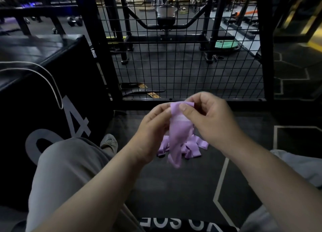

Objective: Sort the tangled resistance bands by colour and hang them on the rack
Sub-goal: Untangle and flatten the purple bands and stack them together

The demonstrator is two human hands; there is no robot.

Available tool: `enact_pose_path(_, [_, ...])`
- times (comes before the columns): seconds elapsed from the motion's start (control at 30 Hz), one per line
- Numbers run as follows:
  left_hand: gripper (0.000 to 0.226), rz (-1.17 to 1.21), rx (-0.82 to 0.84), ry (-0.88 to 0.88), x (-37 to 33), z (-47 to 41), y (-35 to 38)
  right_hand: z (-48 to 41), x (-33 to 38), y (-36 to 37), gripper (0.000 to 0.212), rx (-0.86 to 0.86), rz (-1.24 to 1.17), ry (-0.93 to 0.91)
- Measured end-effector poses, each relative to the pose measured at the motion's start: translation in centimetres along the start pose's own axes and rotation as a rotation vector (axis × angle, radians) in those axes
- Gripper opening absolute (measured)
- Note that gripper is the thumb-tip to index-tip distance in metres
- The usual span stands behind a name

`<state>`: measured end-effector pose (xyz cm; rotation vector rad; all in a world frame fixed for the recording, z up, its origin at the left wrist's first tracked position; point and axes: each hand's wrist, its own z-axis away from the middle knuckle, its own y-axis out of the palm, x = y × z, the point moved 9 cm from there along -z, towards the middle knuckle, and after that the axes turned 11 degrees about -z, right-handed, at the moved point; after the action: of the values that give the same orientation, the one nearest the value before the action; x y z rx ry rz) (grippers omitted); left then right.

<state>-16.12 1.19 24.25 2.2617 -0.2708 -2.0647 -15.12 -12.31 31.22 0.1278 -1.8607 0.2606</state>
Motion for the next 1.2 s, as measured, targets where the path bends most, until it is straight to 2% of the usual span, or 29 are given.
enact_pose_path(0.1, [0.057, 0.177, 0.052, -0.053, 2.8, 0.7, 0.6, -0.5, 1.0, -0.7, 0.010, -0.091, -0.066, 0.015])
enact_pose_path(0.13, [0.056, 0.159, 0.066, -0.082, 4.0, 1.2, 0.8, -0.7, 0.9, -0.9, 0.011, -0.122, -0.111, 0.040])
enact_pose_path(0.23, [0.036, -0.221, -0.012, -0.199, 7.5, 2.4, 0.0, -1.3, 1.2, -1.8, 0.013, -0.215, -0.250, 0.080])
enact_pose_path(0.3, [0.030, -0.346, -0.034, -0.300, 9.3, 2.9, -0.5, -1.5, 1.6, -3.0, 0.012, -0.300, -0.344, 0.083])
enact_pose_path(0.43, [0.019, -0.429, 0.045, -0.512, 11.6, 4.4, -0.9, -1.8, 1.3, -5.9, 0.012, -0.445, -0.510, 0.107])
enact_pose_path(0.5, [0.018, -0.305, 0.016, -0.566, 12.1, 4.8, -1.1, -2.0, 0.4, -7.4, 0.014, -0.484, -0.527, 0.114])
enact_pose_path(0.6, [0.010, -0.145, -0.115, -0.526, 11.3, 4.5, -2.2, -2.1, -1.8, -9.7, 0.018, -0.567, -0.474, 0.142])
enact_pose_path(0.63, [0.014, -0.087, -0.149, -0.502, 10.8, 4.3, -2.5, -2.0, -2.7, -10.4, 0.017, -0.595, -0.456, 0.161])
enact_pose_path(0.73, [0.020, 0.023, -0.104, -0.420, 9.1, 3.7, -2.4, -1.4, -5.5, -12.3, 0.014, -0.687, -0.438, 0.242])
enact_pose_path(0.83, [0.054, 0.149, -0.033, -0.388, 7.9, 3.5, -2.0, -1.0, -7.7, -13.7, 0.013, -0.751, -0.476, 0.315])
enact_pose_path(0.9, [0.059, 0.239, -0.029, -0.340, 7.0, 3.4, -2.0, -0.8, -8.8, -14.2, 0.010, -0.766, -0.489, 0.346])
enact_pose_path(1.07, [0.054, 0.273, 0.001, -0.281, 6.3, 2.8, -2.0, -0.3, -10.9, -14.4, 0.011, -0.758, -0.523, 0.416])
enact_pose_path(1.2, [0.027, 0.107, 0.057, -0.191, 5.2, 2.8, -1.5, -0.8, -12.3, -14.6, 0.009, -0.736, -0.582, 0.449])
